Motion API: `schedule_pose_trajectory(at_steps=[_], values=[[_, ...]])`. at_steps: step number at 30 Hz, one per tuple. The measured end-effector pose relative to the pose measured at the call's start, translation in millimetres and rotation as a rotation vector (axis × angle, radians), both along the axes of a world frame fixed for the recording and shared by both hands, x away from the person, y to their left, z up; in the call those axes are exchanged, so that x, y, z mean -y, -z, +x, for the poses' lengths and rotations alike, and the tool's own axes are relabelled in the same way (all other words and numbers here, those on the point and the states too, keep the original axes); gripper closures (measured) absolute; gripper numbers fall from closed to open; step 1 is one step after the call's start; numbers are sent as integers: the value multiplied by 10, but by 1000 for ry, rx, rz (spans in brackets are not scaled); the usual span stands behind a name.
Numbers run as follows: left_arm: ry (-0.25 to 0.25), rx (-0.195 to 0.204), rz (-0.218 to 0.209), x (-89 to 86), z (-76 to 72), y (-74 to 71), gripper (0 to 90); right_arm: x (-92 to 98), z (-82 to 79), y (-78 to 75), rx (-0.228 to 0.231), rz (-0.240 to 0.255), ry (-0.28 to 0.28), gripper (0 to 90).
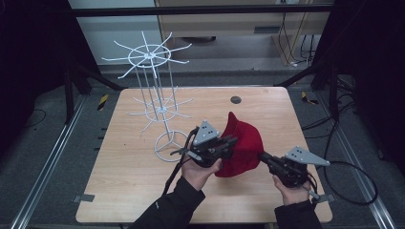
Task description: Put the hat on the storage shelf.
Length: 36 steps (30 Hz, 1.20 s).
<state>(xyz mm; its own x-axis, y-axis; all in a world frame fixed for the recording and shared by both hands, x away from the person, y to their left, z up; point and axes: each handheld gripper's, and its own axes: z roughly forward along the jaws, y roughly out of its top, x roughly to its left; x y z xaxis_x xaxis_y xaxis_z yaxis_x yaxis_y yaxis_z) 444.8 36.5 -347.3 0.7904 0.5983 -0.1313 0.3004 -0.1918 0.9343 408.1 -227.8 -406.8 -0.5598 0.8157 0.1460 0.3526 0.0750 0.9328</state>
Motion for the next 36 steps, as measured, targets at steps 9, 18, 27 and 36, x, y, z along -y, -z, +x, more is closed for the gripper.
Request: schedule_pose_trajectory(at_steps=[9, 18, 27, 36], values=[[23, -2, 20, -117, -150, 86, 830, -63, 81, -350, 66, -111, -13, 883], [-5, -17, 48, -429, -266, 265, 826, -410, 167, -511, 55, -249, -137, 883], [-38, -43, 108, -792, -401, 524, 826, -813, 245, -320, 6, -300, -273, 881], [-58, -88, 127, -968, -429, 799, 825, -1124, 299, -193, -22, -346, -347, 881]])
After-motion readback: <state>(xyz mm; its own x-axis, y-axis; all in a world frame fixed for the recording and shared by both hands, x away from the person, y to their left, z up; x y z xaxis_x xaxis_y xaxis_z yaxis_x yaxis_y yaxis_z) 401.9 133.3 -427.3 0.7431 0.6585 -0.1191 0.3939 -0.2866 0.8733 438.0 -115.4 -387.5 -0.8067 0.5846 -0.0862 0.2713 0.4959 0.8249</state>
